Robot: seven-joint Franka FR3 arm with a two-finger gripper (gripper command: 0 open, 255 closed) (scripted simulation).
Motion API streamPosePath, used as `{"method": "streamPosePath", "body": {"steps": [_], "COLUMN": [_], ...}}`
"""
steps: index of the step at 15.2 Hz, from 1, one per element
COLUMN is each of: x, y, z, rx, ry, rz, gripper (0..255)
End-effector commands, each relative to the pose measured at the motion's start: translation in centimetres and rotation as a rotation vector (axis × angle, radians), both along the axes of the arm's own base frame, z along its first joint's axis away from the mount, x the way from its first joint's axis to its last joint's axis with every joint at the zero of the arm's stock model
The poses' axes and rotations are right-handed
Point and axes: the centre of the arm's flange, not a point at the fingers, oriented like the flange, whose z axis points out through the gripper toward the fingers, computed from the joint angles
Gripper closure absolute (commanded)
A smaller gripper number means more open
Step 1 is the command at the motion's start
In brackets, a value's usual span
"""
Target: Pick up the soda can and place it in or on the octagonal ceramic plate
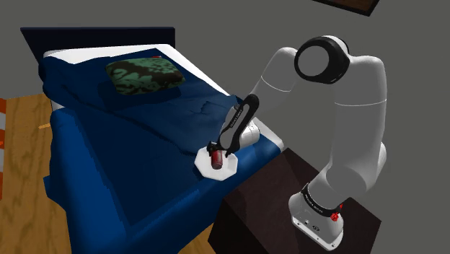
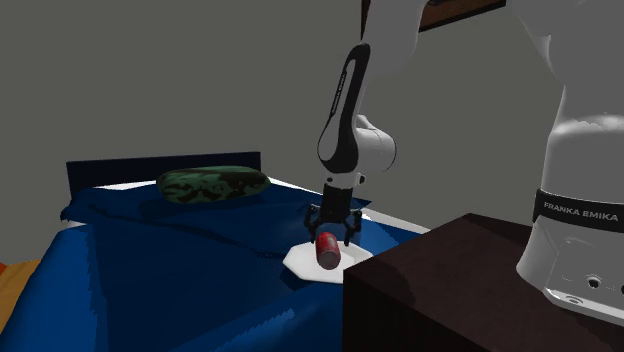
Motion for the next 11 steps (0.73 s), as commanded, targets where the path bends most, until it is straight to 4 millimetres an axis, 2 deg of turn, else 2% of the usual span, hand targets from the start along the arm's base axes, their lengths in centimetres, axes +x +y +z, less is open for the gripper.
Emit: {"method": "streamPosePath", "body": {"steps": [1, 3, 11], "x": [-0.2, -0.4, -0.4], "y": [-0.2, -0.4, -0.4], "z": [2.0, 4.4, 4.4], "rx": [0.000, 0.000, 0.000], "ry": [0.000, 0.000, 0.000], "rz": [0.000, 0.000, 0.000], "gripper": [0, 0, 0]}}
